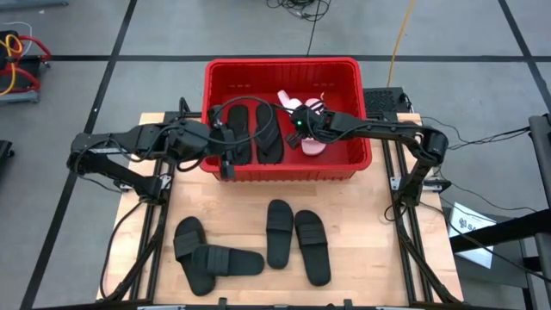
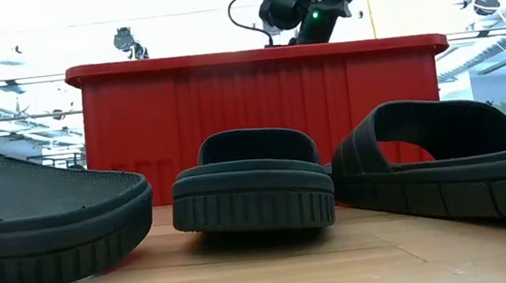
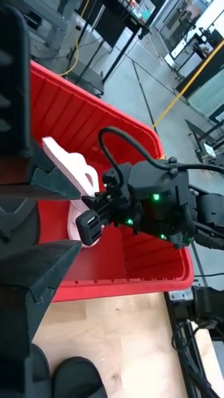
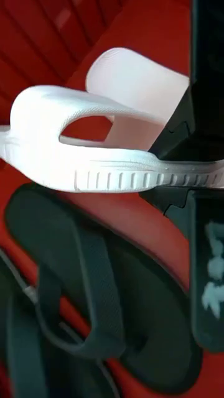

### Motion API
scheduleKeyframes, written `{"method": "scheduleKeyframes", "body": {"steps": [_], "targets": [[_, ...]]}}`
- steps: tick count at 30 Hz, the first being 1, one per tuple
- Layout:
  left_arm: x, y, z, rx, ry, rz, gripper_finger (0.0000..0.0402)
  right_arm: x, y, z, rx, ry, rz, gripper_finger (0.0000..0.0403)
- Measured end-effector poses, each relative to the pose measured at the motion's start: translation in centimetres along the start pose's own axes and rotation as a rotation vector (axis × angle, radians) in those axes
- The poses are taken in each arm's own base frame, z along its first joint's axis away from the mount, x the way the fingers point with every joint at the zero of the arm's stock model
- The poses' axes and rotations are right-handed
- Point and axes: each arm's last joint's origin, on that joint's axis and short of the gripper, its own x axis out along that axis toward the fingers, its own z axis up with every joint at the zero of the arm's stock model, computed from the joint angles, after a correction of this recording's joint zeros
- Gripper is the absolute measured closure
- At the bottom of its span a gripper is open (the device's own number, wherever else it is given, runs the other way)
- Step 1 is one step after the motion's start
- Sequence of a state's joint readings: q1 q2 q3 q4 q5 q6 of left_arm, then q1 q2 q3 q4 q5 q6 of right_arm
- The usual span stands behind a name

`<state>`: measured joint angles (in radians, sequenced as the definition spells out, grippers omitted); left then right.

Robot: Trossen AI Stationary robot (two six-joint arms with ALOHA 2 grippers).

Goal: Pick and place slides into bin
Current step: Put the pink slide into the red bin

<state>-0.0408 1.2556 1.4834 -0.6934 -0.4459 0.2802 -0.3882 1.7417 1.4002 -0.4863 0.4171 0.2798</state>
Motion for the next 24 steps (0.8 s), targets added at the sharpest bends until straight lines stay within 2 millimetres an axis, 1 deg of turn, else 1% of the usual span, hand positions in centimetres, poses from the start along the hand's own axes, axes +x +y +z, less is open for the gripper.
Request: {"method": "scheduleKeyframes", "body": {"steps": [2,8,12,15,18,24], "targets": [[0.0,0.1,0.0,0.000,0.003,0.003,0.0284,0.3,0.1,-0.1,-0.004,0.010,-0.003,0.0380],[0.1,0.3,-0.1,0.001,0.007,0.011,0.0284,0.3,0.0,-0.4,-0.018,0.029,-0.023,0.0381],[0.1,0.3,-0.2,0.004,0.013,0.009,0.0284,0.2,-0.2,-0.6,-0.036,0.029,-0.109,0.0382],[0.1,0.3,-0.2,0.006,0.017,0.008,0.0284,0.1,-0.3,-0.8,-0.049,0.046,-0.142,0.0381],[0.1,0.3,-0.2,0.006,0.018,0.008,0.0284,0.0,-0.1,-0.9,-0.058,0.046,-0.145,0.0382],[0.1,0.3,-0.2,0.006,0.018,0.007,0.0284,-0.6,1.1,-1.1,-0.083,0.019,-0.143,0.0382]]}}
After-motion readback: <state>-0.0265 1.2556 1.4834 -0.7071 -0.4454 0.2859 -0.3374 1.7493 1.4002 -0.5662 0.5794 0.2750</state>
